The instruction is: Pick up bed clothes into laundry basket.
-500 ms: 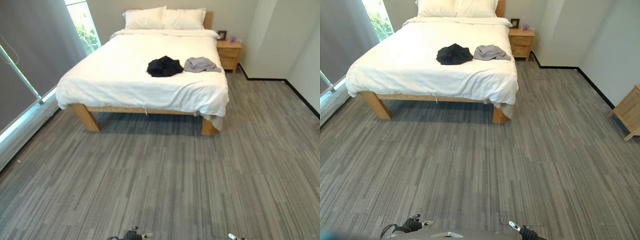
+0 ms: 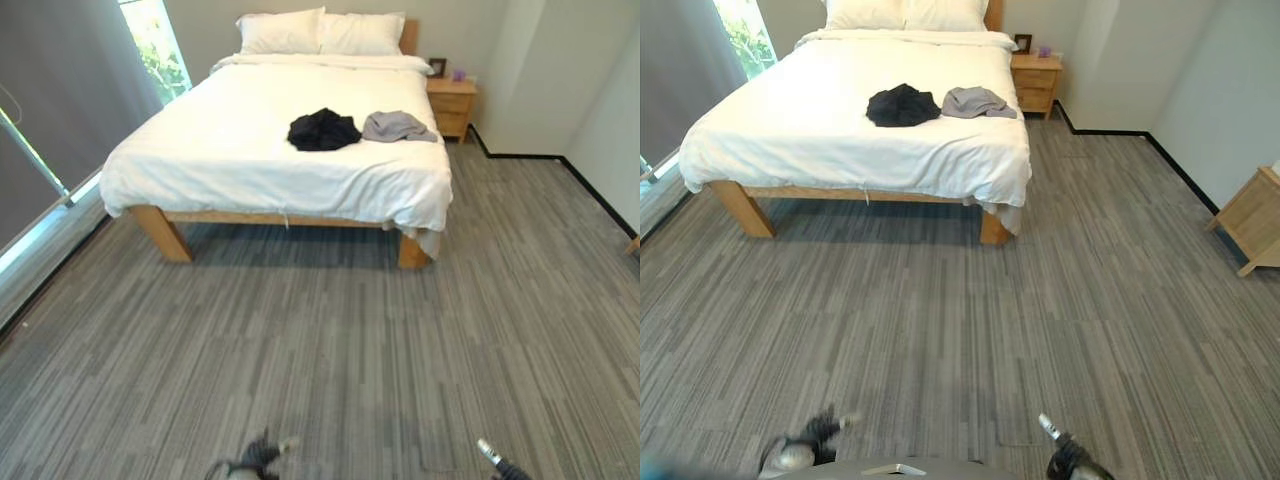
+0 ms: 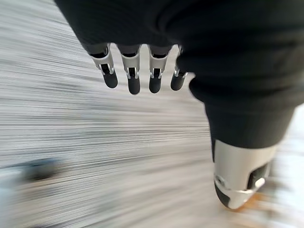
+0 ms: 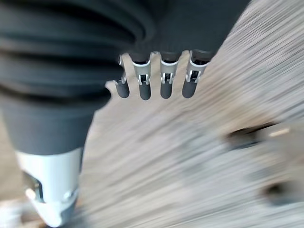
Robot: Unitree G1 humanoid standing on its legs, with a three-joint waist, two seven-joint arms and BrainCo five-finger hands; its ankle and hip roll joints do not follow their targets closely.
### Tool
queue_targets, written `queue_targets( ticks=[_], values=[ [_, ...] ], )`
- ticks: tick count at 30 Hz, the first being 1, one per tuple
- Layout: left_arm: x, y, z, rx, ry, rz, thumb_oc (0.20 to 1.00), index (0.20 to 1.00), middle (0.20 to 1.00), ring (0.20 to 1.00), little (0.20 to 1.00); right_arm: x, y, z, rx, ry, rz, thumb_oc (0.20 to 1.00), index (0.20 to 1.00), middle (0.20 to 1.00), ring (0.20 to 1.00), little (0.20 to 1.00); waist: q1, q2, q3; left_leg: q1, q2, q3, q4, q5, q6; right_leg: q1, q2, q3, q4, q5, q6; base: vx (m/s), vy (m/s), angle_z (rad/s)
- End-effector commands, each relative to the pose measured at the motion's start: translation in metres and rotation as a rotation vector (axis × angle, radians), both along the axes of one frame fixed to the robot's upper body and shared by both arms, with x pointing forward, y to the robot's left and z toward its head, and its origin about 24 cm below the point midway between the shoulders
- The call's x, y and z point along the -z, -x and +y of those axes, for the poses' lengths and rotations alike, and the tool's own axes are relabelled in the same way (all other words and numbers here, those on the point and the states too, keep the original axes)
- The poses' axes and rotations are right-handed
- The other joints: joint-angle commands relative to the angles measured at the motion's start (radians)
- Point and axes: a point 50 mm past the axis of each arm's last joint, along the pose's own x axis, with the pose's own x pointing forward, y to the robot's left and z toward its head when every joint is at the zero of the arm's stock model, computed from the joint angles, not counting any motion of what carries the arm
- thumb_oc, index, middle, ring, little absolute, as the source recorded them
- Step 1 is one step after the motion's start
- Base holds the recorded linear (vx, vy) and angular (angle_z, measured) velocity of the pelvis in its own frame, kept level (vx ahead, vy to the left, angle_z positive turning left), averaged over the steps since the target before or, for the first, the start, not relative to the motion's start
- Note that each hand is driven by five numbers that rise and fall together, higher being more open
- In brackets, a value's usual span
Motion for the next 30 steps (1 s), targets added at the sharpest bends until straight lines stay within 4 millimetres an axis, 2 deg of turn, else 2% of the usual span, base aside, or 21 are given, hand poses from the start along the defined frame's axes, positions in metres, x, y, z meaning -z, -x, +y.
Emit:
queue_targets(
  ticks=[1,2,3,4,6,7,8,10,12,16,18,20,27,30],
  values=[
    [-0.059,-0.049,0.014,-0.002,0.031,-0.31,1.0,1.0,1.0,1.0,1.0,-0.06,-0.065,-0.007,-0.126,0.114,-0.347,1.0,1.0,1.0,1.0,1.0,0.004,-0.029,-0.002,-0.038,0.004,-0.078,0.005,-0.024,-0.047,0.016,-0.091,-0.007,0.016,-0.009,0.107,-0.02,0.023,-0.08],
    [-0.059,-0.048,0.014,-0.003,0.031,-0.308,1.0,1.0,1.0,1.0,1.0,-0.06,-0.065,-0.007,-0.126,0.114,-0.345,1.0,1.0,1.0,1.0,1.0,0.004,-0.029,-0.004,-0.037,0.005,-0.077,0.005,-0.024,-0.047,0.016,-0.091,-0.007,0.016,-0.009,0.107,-0.02,0.02,-0.11],
    [-0.067,-0.051,0.013,-0.013,0.063,-0.353,1.0,1.0,1.0,1.0,1.0,-0.071,-0.071,-0.006,-0.152,0.129,-0.403,1.0,1.0,1.0,1.0,1.0,0.003,-0.028,-0.003,-0.04,0.005,-0.076,0.005,-0.023,-0.047,0.013,-0.092,-0.006,0.016,-0.007,0.108,-0.01,0.029,-0.08],
    [-0.086,-0.059,0.01,0.033,0.051,-0.432,1.0,1.0,1.0,1.0,1.0,-0.089,-0.079,-0.001,-0.218,0.169,-0.485,1.0,1.0,1.0,1.0,1.0,0.001,-0.027,-0.002,-0.043,0.004,-0.073,0.005,-0.024,-0.045,0.009,-0.093,-0.003,0.016,-0.006,0.109,-0.01,0.034,-0.08],
    [-0.1,-0.062,0.006,0.075,0.014,-0.495,1.0,1.0,1.0,1.0,1.0,-0.098,-0.08,0.007,-0.299,0.211,-0.524,1.0,1.0,1.0,1.0,1.0,0.003,-0.029,0.0,-0.045,0.003,-0.073,0.005,-0.026,-0.043,0.007,-0.095,-0.003,0.016,-0.005,0.109,0.0,0.019,-0.08],
    [-0.1,-0.061,0.006,0.075,0.013,-0.494,1.0,1.0,1.0,1.0,1.0,-0.098,-0.08,0.007,-0.299,0.212,-0.523,1.0,1.0,1.0,1.0,1.0,0.003,-0.029,0.0,-0.045,0.003,-0.073,0.005,-0.026,-0.043,0.007,-0.095,-0.003,0.016,-0.005,0.109,0.01,0.006,-0.04],
    [-0.104,-0.063,0.006,0.086,0.001,-0.511,1.0,1.0,1.0,1.0,1.0,-0.105,-0.084,0.01,-0.382,0.286,-0.528,1.0,1.0,1.0,1.0,1.0,0.004,-0.032,0.001,-0.046,0.002,-0.07,0.005,-0.027,-0.043,0.005,-0.095,-0.003,0.016,-0.005,0.11,0.0,0.0,0.0],
    [-0.112,-0.066,0.001,0.115,0.0,-0.552,1.0,1.0,1.0,1.0,1.0,-0.118,-0.089,0.017,-0.433,0.306,-0.59,1.0,1.0,1.0,1.0,1.0,0.003,-0.033,0.007,-0.047,0.003,-0.068,0.005,-0.027,-0.042,0.001,-0.097,0.0,0.016,-0.004,0.11,0.0,0.005,-0.02],
    [-0.108,-0.059,-0.006,0.156,0.019,-0.544,1.0,1.0,1.0,1.0,1.0,-0.117,-0.079,0.027,-0.483,0.267,-0.618,1.0,1.0,1.0,1.0,1.0,0.002,-0.035,0.01,-0.046,0.002,-0.067,0.005,-0.031,-0.039,0.0,-0.099,0.003,0.016,-0.006,0.112,0.01,0.021,-0.1],
    [-0.102,-0.058,-0.016,0.158,0.048,-0.541,1.0,1.0,1.0,1.0,1.0,-0.107,-0.075,0.035,-0.495,0.246,-0.602,1.0,1.0,1.0,1.0,1.0,0.001,-0.035,0.014,-0.045,0.0,-0.067,0.005,-0.032,-0.037,0.001,-0.1,0.003,0.016,-0.007,0.113,0.01,0.012,-0.03],
    [-0.088,-0.054,-0.029,0.046,0.19,-0.501,1.0,1.0,1.0,1.0,1.0,-0.097,-0.075,0.056,-0.458,0.109,-0.606,1.0,1.0,1.0,1.0,1.0,0.002,-0.037,0.02,-0.046,-0.002,-0.065,0.005,-0.032,-0.036,-0.001,-0.101,0.002,0.016,-0.007,0.114,0.0,0.0,0.0],
    [-0.09,-0.052,-0.031,0.032,0.208,-0.515,1.0,1.0,1.0,1.0,1.0,-0.104,-0.078,0.064,-0.445,0.056,-0.657,1.0,1.0,1.0,1.0,1.0,0.003,-0.04,0.025,-0.049,-0.002,-0.061,0.005,-0.032,-0.036,-0.005,-0.103,0.005,0.016,-0.005,0.115,0.01,0.028,-0.03],
    [-0.097,-0.056,-0.02,0.015,0.139,-0.549,1.0,1.0,1.0,1.0,1.0,-0.115,-0.088,0.063,-0.456,0.116,-0.692,1.0,1.0,1.0,1.0,1.0,0.015,-0.045,0.035,-0.061,-0.011,-0.043,0.005,-0.037,-0.029,-0.025,-0.115,0.013,0.016,0.007,0.129,0.01,0.041,-0.04],
    [-0.111,-0.061,-0.003,-0.053,0.088,-0.621,1.0,1.0,1.0,1.0,1.0,-0.129,-0.101,0.06,-0.434,0.117,-0.76,1.0,1.0,1.0,1.0,1.0,0.026,-0.049,0.052,-0.072,-0.03,-0.035,0.005,-0.045,-0.014,-0.042,-0.139,0.026,0.029,0.018,0.143,0.02,0.106,-0.09]
  ],
)
